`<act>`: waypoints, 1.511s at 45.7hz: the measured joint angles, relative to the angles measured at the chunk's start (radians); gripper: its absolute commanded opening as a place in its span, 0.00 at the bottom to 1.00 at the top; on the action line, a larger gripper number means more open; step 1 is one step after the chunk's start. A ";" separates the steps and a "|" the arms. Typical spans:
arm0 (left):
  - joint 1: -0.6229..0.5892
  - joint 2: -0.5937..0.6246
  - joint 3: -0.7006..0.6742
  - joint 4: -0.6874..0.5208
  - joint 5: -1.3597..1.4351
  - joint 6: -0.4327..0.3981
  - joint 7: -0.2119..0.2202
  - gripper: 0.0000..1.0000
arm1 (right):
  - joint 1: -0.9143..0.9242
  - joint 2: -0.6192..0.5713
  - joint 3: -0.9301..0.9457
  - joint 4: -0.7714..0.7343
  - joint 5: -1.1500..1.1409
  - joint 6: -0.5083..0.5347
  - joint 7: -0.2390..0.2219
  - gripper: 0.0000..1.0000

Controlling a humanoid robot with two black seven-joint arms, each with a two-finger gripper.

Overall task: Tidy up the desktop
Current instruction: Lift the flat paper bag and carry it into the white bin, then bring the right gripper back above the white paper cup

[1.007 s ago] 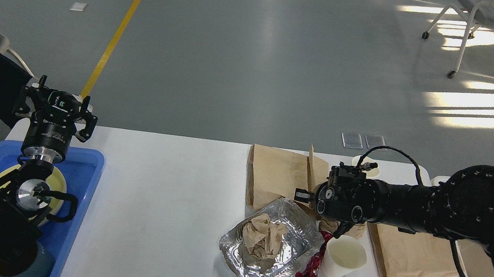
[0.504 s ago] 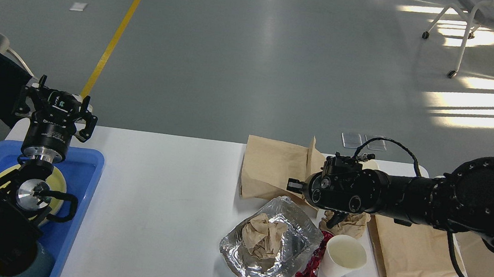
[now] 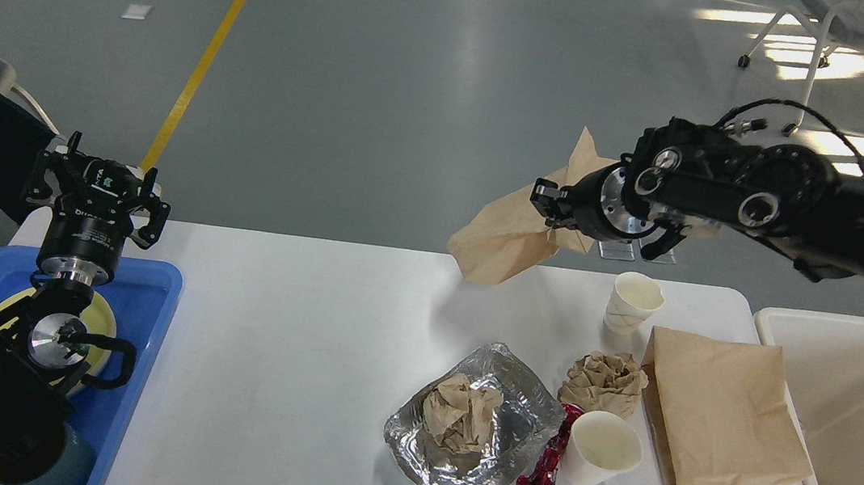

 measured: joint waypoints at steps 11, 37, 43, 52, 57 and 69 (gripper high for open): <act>0.000 0.000 0.000 0.000 0.000 0.000 0.000 0.97 | 0.129 -0.163 0.050 -0.001 0.059 0.164 0.000 0.00; 0.000 0.000 0.000 0.000 0.000 0.000 0.000 0.97 | -0.085 -0.498 -0.091 -0.278 0.065 0.167 0.001 0.00; 0.000 0.000 0.000 0.000 0.000 0.000 0.000 0.97 | -0.219 -0.553 -0.093 -0.365 0.065 0.167 0.002 0.00; 0.000 0.000 0.000 0.000 0.000 0.000 0.000 0.97 | -0.374 -0.590 -0.086 -0.394 0.065 0.148 0.003 0.00; 0.000 0.000 0.000 0.000 0.000 0.000 0.000 0.97 | -0.457 -0.585 -0.085 -0.394 0.065 0.092 0.003 0.76; 0.000 0.000 0.000 0.000 0.000 0.000 0.000 0.97 | -0.563 -0.527 -0.096 -0.394 0.071 -0.081 -0.001 1.00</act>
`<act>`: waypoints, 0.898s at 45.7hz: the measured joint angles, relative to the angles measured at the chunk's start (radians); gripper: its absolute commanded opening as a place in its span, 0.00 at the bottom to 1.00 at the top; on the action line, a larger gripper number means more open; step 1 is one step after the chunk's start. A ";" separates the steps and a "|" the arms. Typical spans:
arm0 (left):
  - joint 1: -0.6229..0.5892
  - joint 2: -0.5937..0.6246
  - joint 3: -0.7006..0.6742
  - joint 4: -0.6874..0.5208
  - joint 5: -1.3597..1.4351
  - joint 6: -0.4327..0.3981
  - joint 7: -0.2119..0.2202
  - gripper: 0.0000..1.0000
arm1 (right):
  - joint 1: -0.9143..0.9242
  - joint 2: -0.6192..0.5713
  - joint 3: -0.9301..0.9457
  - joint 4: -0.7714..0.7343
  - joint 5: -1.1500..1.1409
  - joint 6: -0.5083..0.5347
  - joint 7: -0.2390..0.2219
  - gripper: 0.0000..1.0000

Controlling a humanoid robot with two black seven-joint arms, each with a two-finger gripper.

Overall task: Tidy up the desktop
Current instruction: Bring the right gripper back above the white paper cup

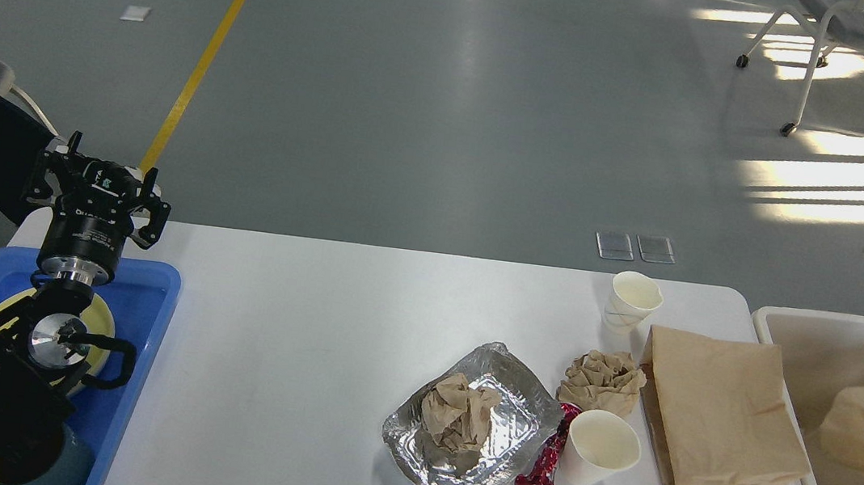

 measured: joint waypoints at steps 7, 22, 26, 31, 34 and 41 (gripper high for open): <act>0.000 0.000 0.000 0.000 0.000 0.000 0.000 0.97 | -0.005 0.071 0.004 0.002 0.001 -0.016 -0.001 1.00; 0.000 0.000 0.000 0.000 0.000 0.000 0.000 0.97 | 0.236 0.248 -0.152 0.020 0.008 -0.019 -0.002 1.00; 0.000 0.000 0.000 0.000 0.000 0.000 0.000 0.97 | 0.356 0.335 -0.297 0.054 0.023 -0.012 -0.001 1.00; 0.000 0.000 0.000 0.000 0.000 0.000 0.000 0.97 | 0.505 0.464 -0.464 0.135 0.068 -0.001 -0.001 1.00; 0.000 0.000 0.000 0.000 0.000 0.000 0.000 0.97 | 0.574 0.532 -0.518 0.200 0.104 0.022 0.000 1.00; 0.000 0.000 0.000 0.000 0.000 0.000 0.000 0.97 | 0.749 0.625 -0.552 0.373 0.156 0.175 0.000 1.00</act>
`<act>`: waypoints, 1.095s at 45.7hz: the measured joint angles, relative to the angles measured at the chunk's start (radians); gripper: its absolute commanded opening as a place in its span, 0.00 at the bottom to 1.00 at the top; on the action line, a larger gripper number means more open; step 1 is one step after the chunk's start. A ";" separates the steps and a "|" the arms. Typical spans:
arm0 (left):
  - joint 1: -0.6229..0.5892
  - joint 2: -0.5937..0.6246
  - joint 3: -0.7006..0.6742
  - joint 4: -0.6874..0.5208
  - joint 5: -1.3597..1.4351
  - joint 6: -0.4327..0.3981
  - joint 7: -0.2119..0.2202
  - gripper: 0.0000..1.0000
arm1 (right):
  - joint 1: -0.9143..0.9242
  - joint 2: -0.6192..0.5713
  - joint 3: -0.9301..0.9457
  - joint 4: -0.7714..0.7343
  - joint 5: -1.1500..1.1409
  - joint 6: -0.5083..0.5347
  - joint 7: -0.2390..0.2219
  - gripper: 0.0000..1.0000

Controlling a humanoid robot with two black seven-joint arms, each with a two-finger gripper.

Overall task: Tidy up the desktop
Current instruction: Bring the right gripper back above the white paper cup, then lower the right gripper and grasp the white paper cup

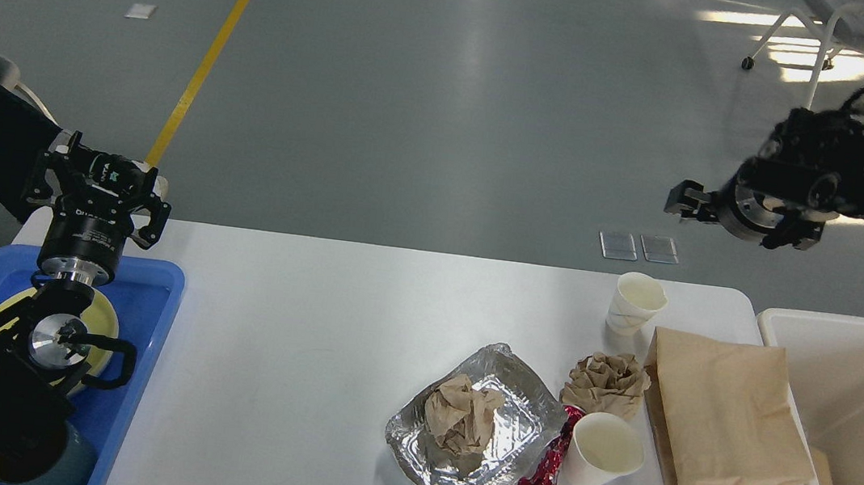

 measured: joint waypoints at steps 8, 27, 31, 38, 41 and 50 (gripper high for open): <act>0.000 0.000 0.000 0.000 0.000 0.000 0.000 0.97 | 0.159 0.019 0.041 0.163 0.014 0.197 0.000 1.00; 0.000 0.000 0.000 0.000 0.000 0.000 0.000 0.97 | 0.398 -0.014 0.096 0.351 0.129 0.501 0.000 1.00; 0.000 0.000 0.000 0.000 0.000 0.000 0.000 0.97 | 0.337 -0.017 0.096 0.351 0.133 0.488 -0.001 1.00; 0.000 0.000 0.000 0.000 0.000 0.000 0.000 0.97 | 0.157 -0.011 0.088 0.323 0.131 0.463 -0.003 1.00; 0.000 0.000 0.000 0.000 0.000 0.000 0.000 0.97 | 0.072 -0.009 0.085 0.298 0.129 0.442 -0.004 1.00; 0.000 0.000 0.000 0.000 0.000 0.000 0.000 0.97 | -0.150 -0.009 0.078 0.199 0.119 0.332 -0.010 1.00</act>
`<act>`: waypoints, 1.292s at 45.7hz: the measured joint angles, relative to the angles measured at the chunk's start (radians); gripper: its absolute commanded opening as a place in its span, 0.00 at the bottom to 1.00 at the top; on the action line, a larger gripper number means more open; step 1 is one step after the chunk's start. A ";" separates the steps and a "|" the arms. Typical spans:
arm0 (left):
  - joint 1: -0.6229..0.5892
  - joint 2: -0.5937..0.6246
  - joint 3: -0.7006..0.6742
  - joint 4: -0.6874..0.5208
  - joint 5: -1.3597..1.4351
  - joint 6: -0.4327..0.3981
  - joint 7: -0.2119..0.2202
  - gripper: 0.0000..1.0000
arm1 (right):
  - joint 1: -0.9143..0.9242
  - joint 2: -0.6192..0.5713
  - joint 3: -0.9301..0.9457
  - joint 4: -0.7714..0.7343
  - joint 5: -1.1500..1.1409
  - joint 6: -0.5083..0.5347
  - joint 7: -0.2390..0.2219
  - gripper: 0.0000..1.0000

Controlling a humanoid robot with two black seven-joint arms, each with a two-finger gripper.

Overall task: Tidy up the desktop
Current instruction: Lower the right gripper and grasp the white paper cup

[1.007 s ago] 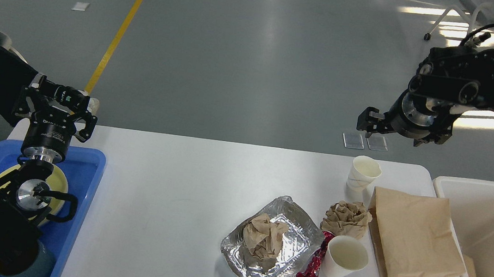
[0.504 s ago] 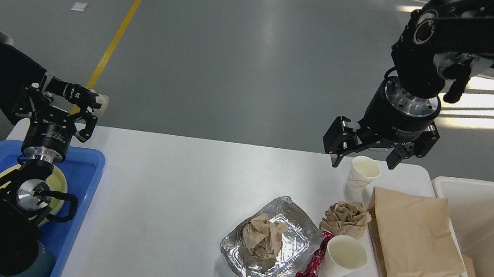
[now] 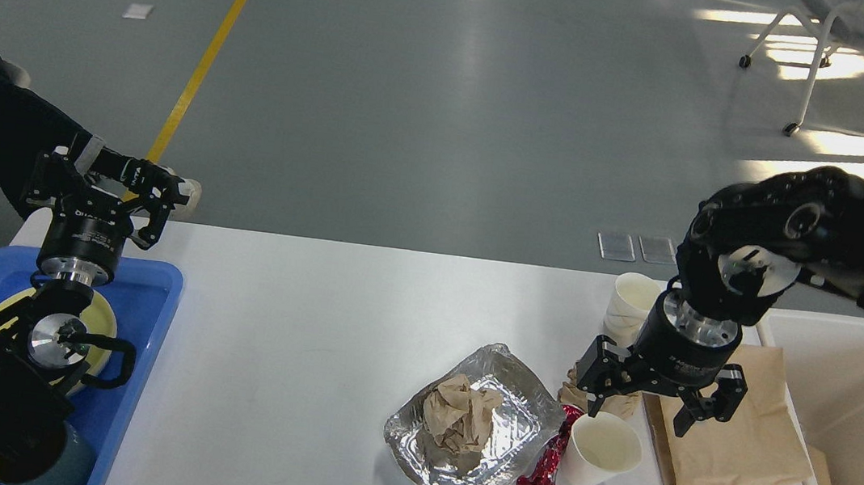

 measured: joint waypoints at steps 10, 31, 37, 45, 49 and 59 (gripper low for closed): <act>0.000 0.000 0.000 0.000 0.000 0.000 0.000 0.97 | -0.135 -0.009 -0.001 -0.095 -0.005 -0.034 -0.001 0.98; 0.000 0.000 0.000 0.000 0.000 0.000 0.000 0.97 | -0.227 -0.030 0.018 -0.112 -0.006 -0.137 0.000 0.39; 0.000 0.000 0.000 0.000 0.000 0.000 0.000 0.97 | -0.229 -0.031 0.021 -0.103 0.001 -0.136 -0.001 0.00; 0.000 0.000 0.000 0.000 0.000 0.000 0.000 0.97 | -0.229 -0.031 0.021 -0.088 0.013 -0.134 -0.002 0.00; 0.000 0.000 0.000 0.000 0.000 0.000 0.000 0.97 | -0.228 -0.033 0.021 -0.086 0.014 -0.140 -0.002 0.00; 0.000 0.000 0.000 0.000 0.000 0.000 0.000 0.97 | -0.169 -0.065 0.020 -0.055 0.014 -0.142 -0.003 0.00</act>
